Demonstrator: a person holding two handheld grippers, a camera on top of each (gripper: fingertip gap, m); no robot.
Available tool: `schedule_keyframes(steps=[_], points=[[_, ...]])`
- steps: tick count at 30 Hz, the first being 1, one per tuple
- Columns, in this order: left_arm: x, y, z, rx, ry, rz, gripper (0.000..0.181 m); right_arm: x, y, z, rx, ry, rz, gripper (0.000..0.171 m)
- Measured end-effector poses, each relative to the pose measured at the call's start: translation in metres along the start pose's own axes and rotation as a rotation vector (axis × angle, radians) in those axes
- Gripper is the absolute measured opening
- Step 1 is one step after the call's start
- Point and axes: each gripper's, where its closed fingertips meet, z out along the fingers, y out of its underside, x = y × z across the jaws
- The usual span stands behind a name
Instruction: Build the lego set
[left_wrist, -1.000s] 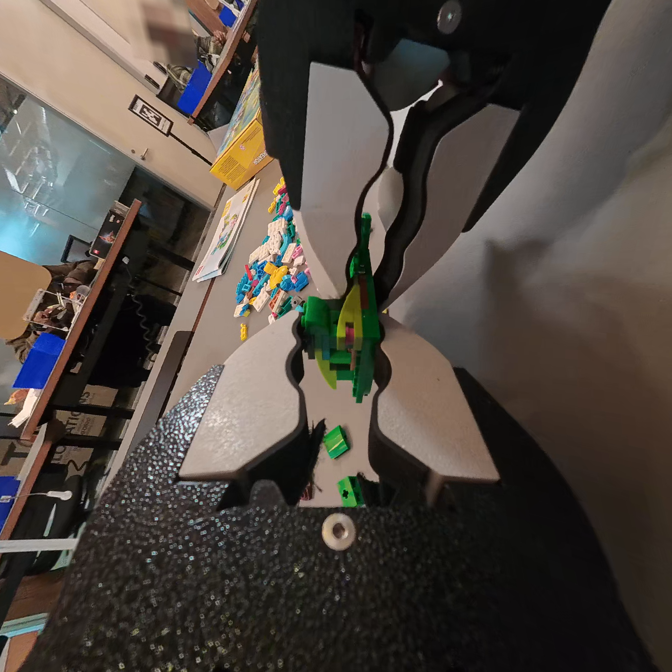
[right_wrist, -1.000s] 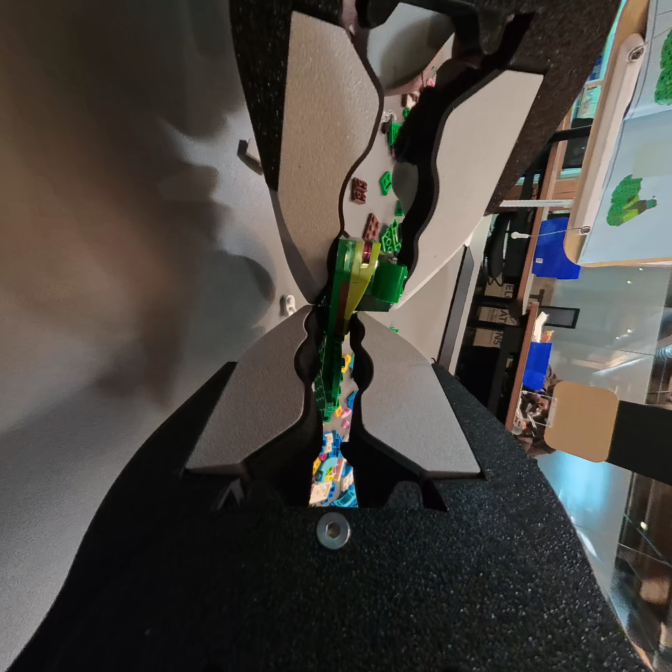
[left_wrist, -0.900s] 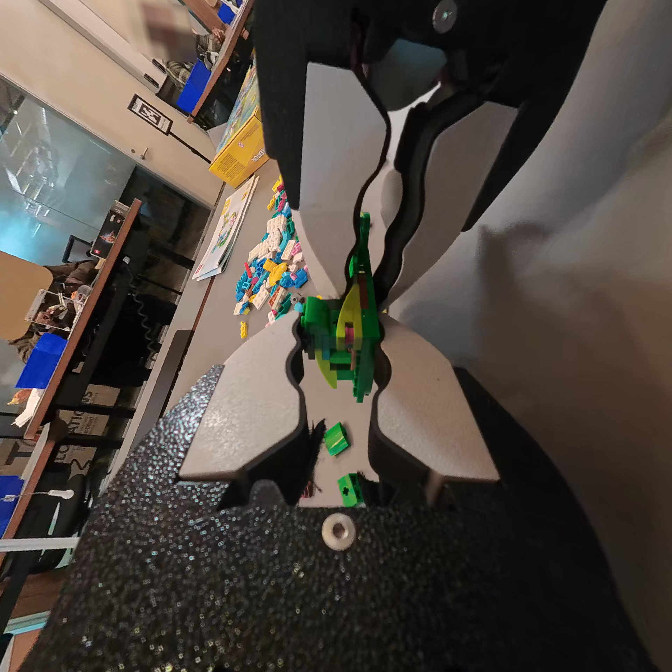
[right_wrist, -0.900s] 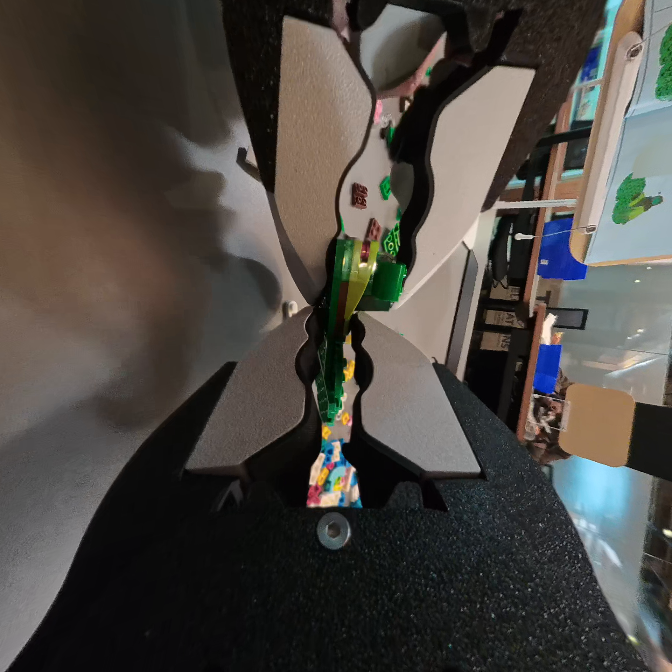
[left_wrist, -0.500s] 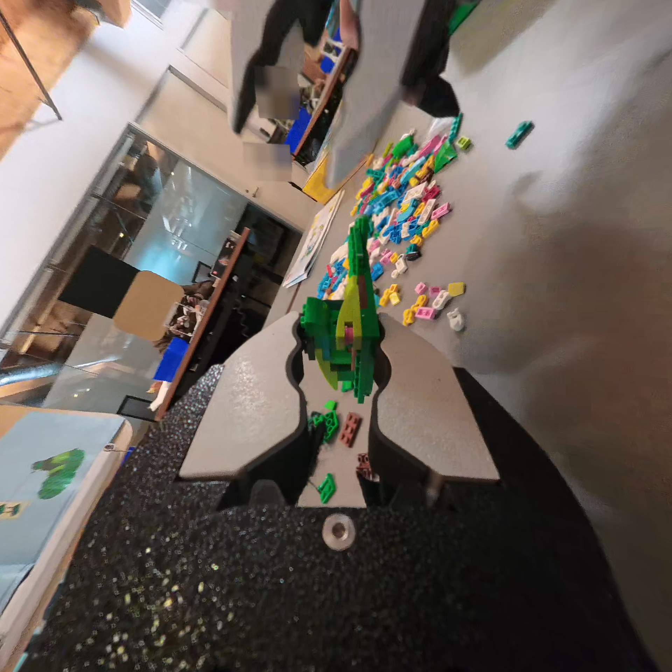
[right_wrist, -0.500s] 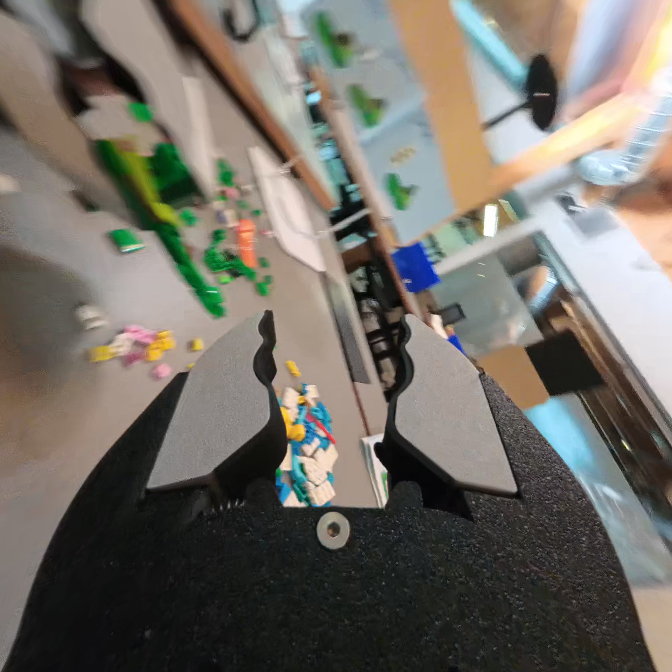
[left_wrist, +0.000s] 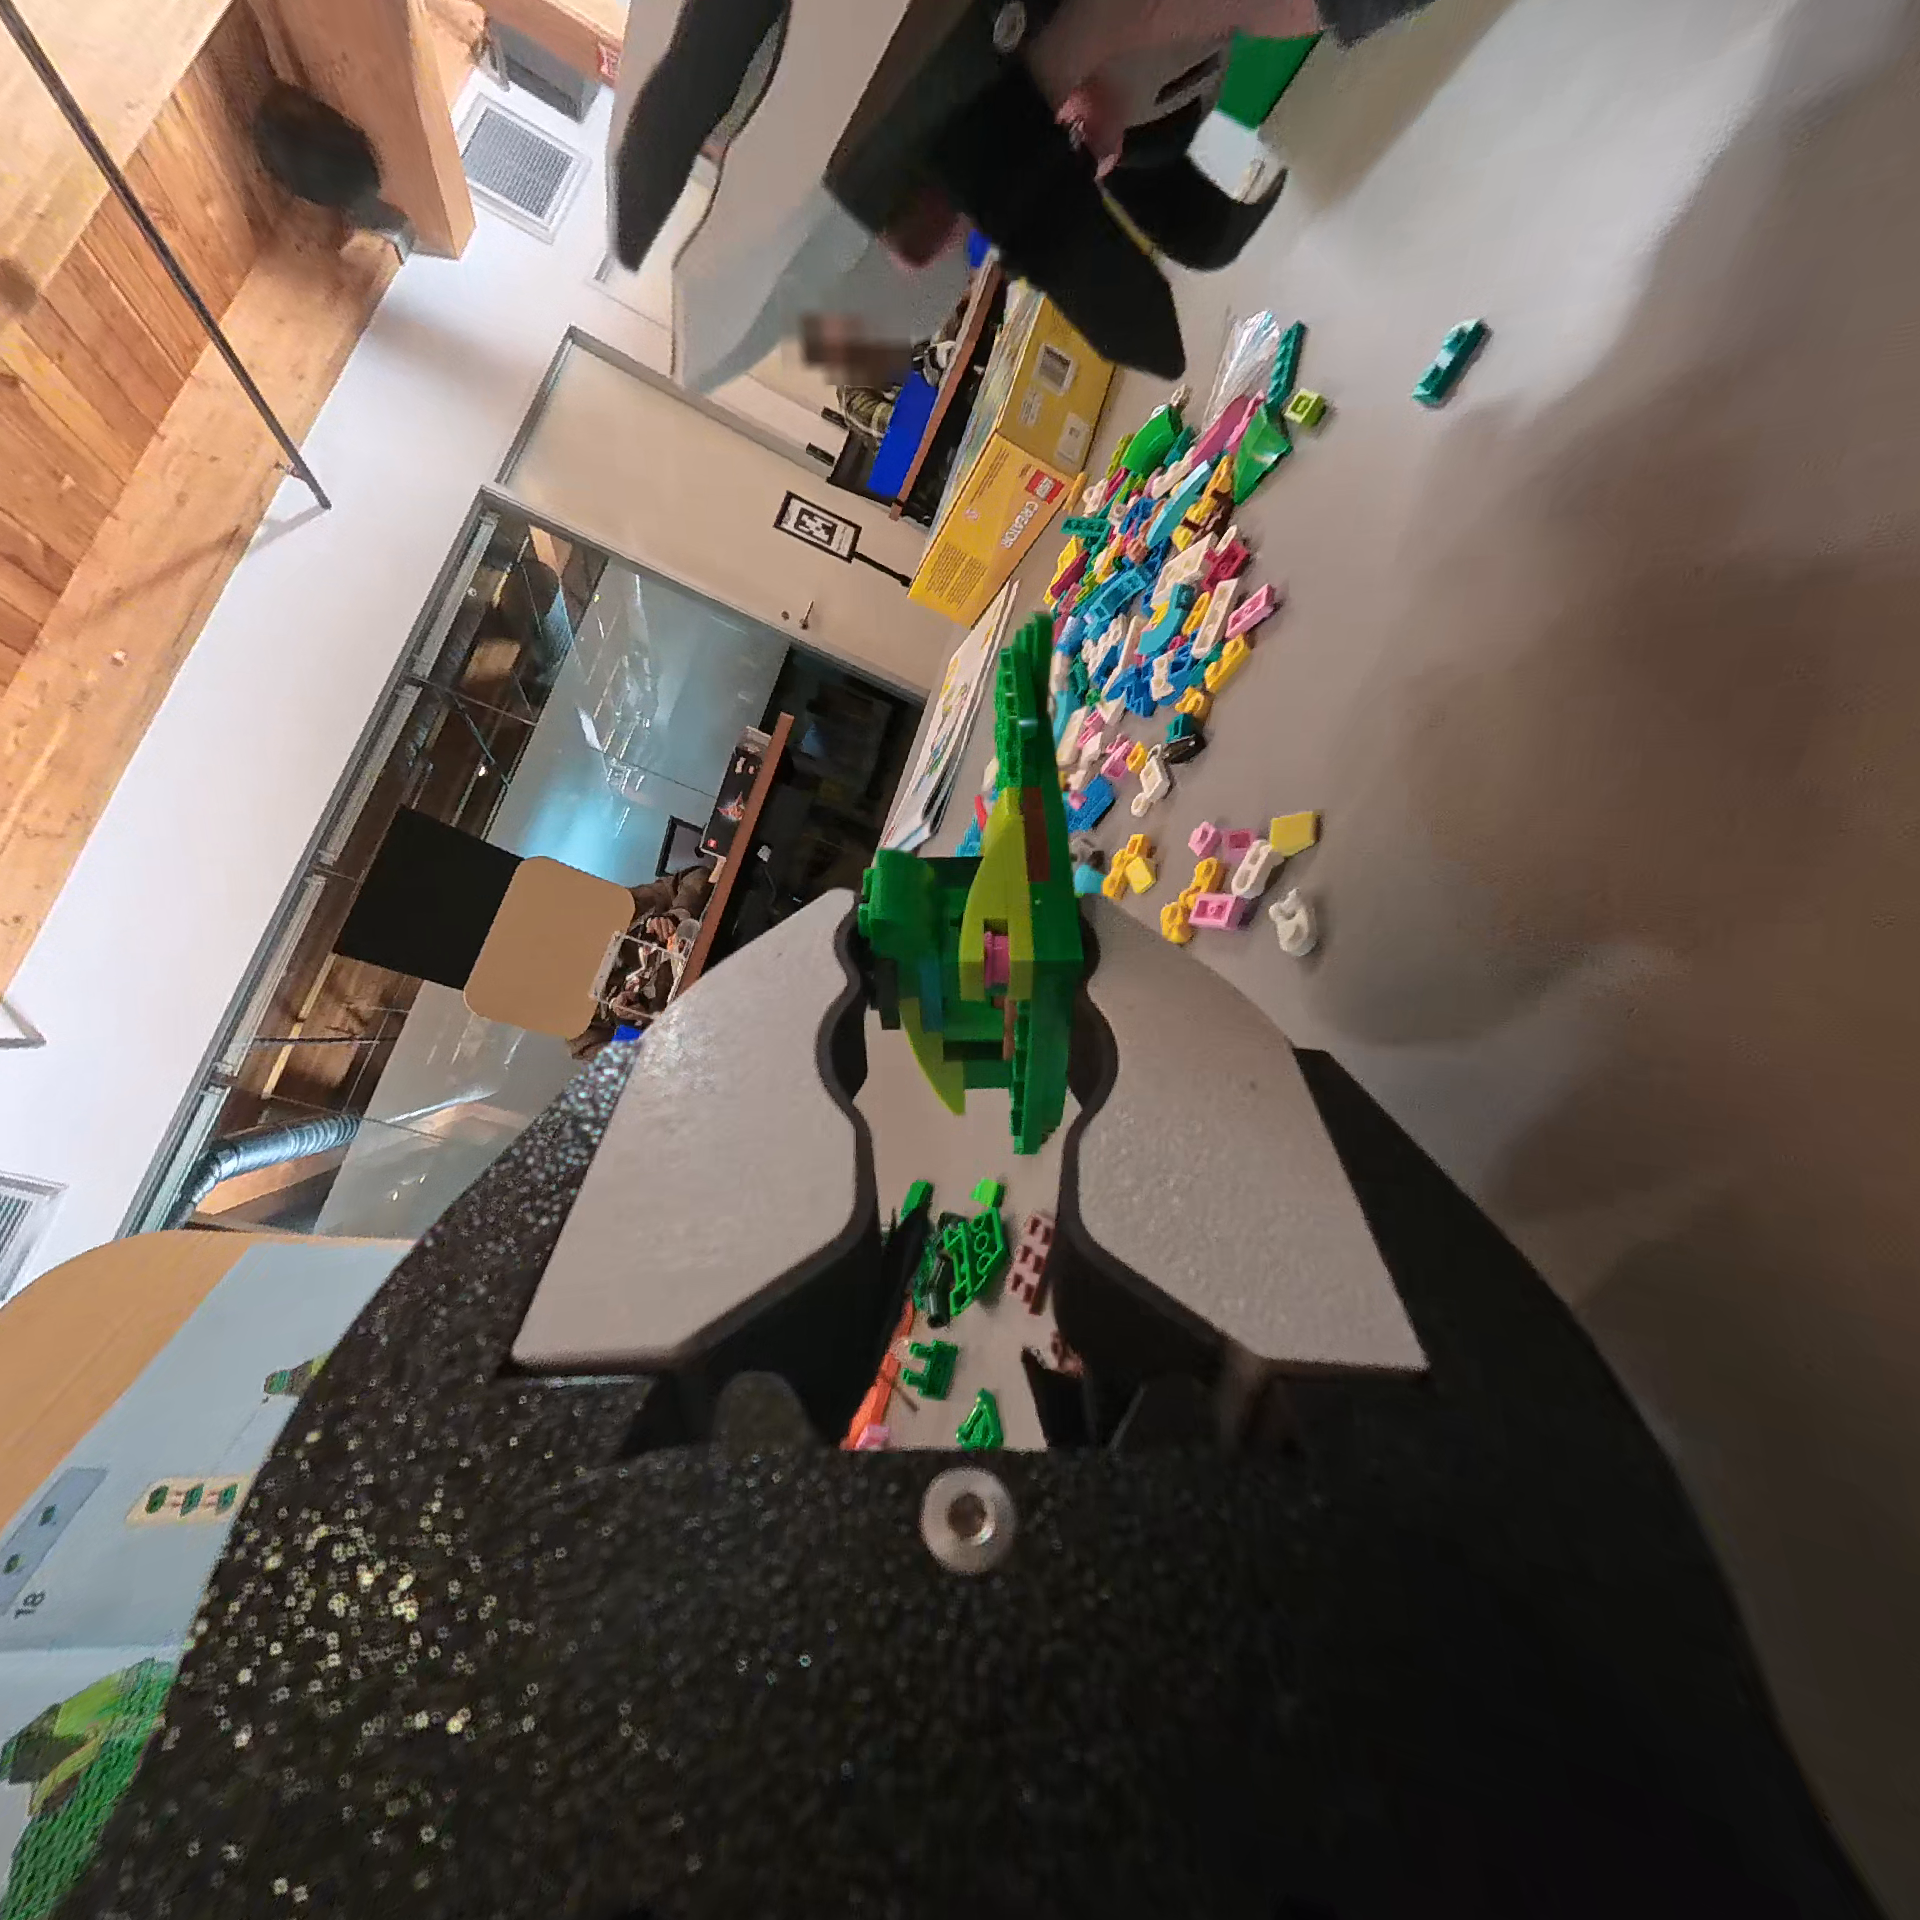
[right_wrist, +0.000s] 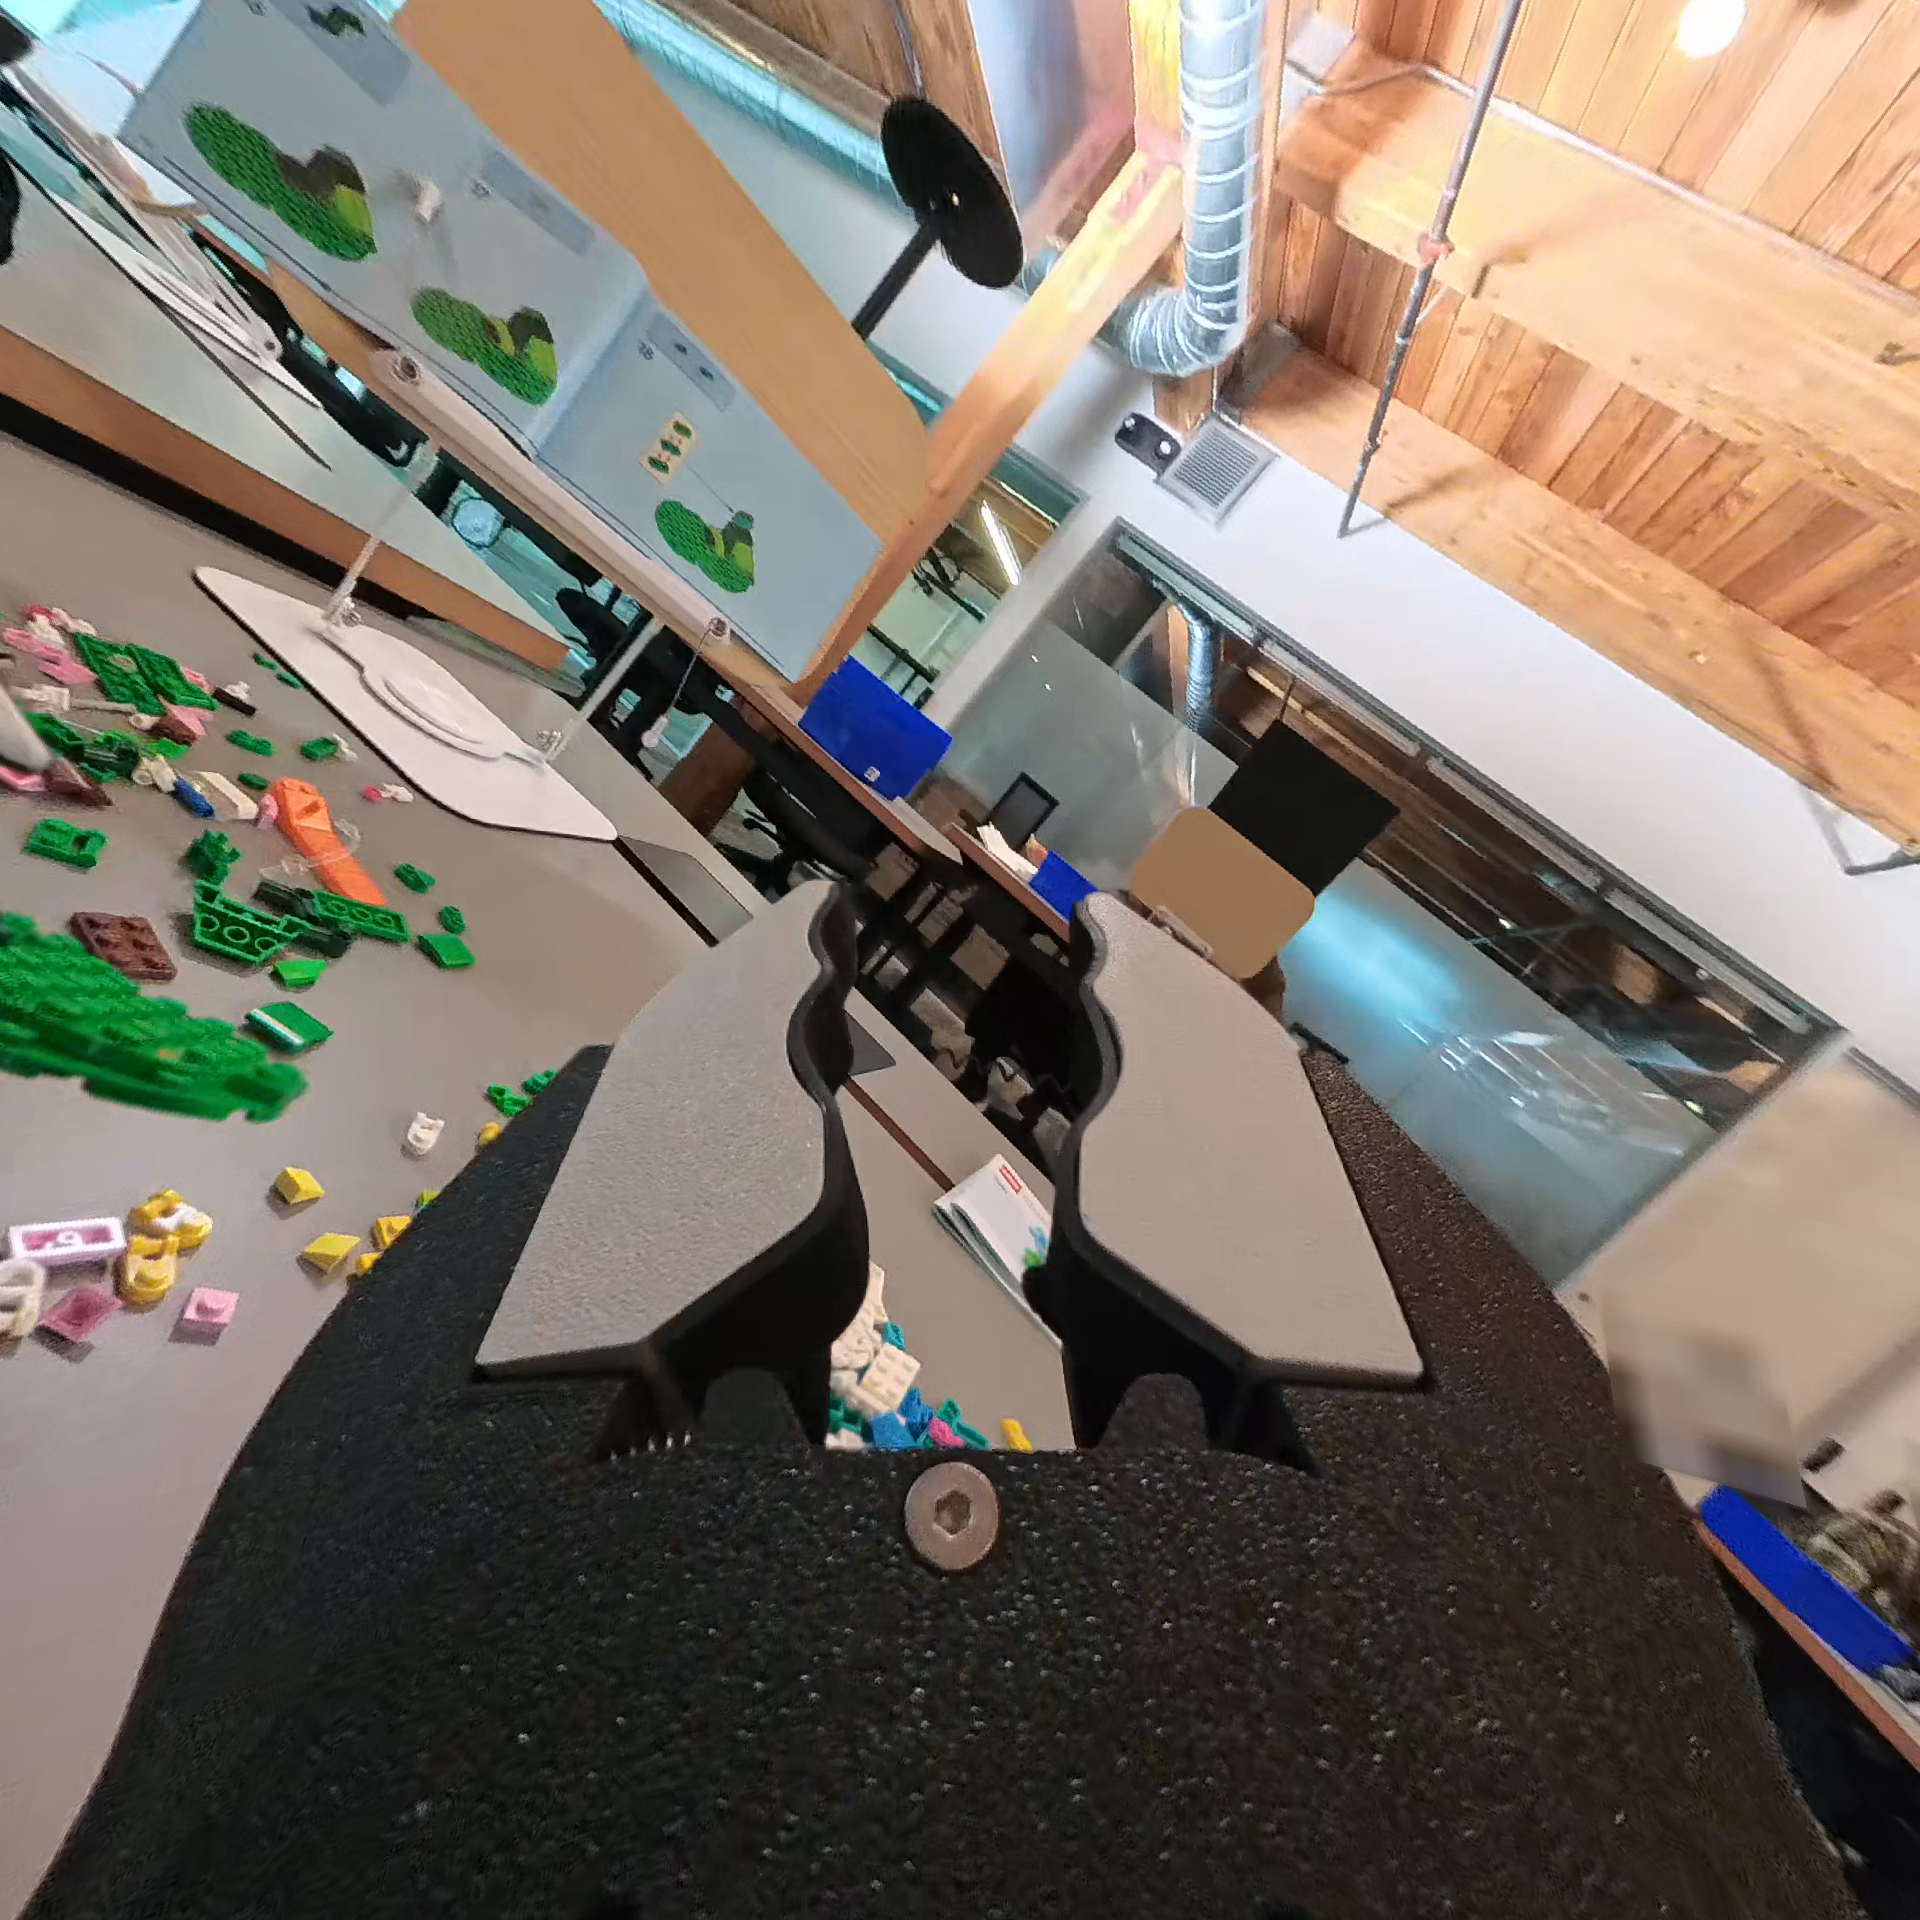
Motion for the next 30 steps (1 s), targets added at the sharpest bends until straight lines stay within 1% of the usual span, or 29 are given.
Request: schedule_keyframes(steps=[5, 8, 10, 12, 19, 28, 30], points=[[0.004, -0.006, 0.0, 0.033, 0.016, 0.007, 0.034, -0.013, -0.003, 0.002, 0.012, -0.02, 0.084, 0.034], [0.002, -0.015, -0.004, 0.108, 0.021, -0.035, 0.034, -0.027, 0.012, 0.002, -0.001, -0.031, 0.035, 0.026], [0.0, -0.018, -0.006, 0.131, 0.012, -0.051, 0.035, -0.037, 0.019, 0.002, -0.001, -0.061, 0.055, 0.026], [-0.001, -0.018, -0.006, 0.129, 0.007, -0.052, 0.035, -0.045, 0.018, 0.001, 0.025, -0.1, 0.093, 0.024], [0.001, -0.018, -0.007, 0.128, 0.007, -0.038, 0.034, -0.041, 0.022, 0.0, 0.032, -0.099, 0.214, 0.022], [0.001, -0.019, -0.007, 0.133, 0.012, -0.044, 0.034, -0.036, 0.033, 0.001, 0.001, -0.091, 0.289, 0.02], [-0.003, -0.02, -0.008, 0.144, -0.01, -0.052, 0.035, -0.037, 0.034, 0.001, -0.001, -0.096, 0.295, 0.019]])
